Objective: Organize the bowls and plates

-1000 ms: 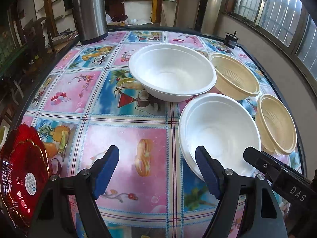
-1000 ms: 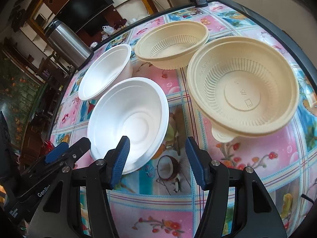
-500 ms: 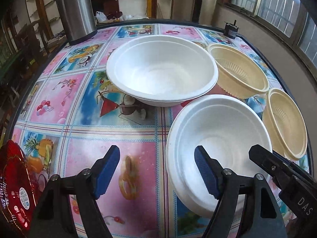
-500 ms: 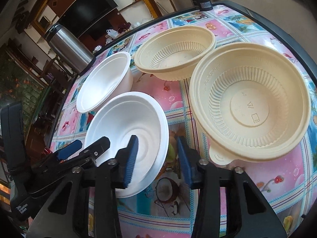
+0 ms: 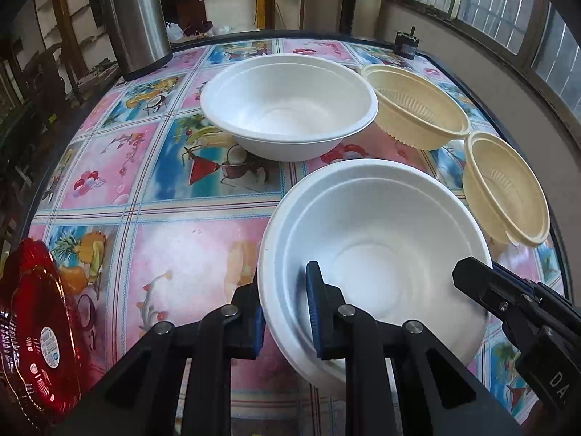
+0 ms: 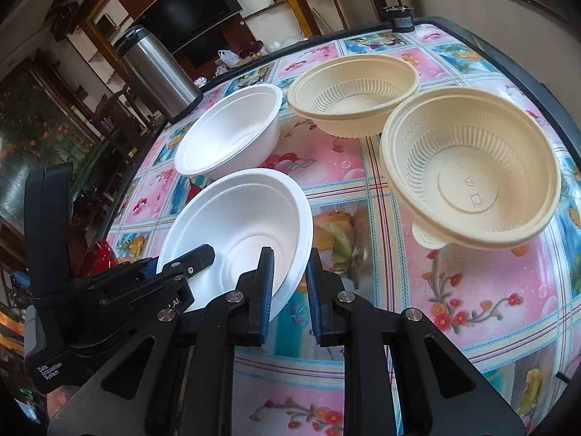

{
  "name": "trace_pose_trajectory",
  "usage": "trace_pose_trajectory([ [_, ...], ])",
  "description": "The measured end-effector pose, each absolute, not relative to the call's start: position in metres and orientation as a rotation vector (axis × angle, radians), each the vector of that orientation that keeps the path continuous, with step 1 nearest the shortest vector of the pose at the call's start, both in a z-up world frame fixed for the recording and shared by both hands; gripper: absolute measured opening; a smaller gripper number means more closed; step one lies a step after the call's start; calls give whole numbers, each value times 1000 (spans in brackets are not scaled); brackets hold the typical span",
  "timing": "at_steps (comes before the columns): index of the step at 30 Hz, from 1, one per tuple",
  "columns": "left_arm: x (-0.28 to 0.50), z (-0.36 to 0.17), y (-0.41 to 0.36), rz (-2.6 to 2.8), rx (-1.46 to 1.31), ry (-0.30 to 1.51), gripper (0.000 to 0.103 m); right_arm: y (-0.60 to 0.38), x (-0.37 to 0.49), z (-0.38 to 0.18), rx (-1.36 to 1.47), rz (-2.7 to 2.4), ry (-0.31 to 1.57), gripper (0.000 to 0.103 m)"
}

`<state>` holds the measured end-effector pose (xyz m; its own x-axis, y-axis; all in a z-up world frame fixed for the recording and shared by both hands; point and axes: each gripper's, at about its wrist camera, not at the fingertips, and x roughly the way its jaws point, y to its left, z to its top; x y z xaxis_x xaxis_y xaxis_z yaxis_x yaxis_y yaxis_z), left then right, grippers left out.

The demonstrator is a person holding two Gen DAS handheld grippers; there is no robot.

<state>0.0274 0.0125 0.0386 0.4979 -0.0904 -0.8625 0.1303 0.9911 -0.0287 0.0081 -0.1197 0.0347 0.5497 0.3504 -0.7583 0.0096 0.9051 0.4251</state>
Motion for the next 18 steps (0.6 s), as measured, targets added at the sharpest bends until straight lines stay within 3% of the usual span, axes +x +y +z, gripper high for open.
trace_pose_trajectory([
  [18,-35,90,125,9,-42,927,19,-13,-35,97,287,410,896,17],
])
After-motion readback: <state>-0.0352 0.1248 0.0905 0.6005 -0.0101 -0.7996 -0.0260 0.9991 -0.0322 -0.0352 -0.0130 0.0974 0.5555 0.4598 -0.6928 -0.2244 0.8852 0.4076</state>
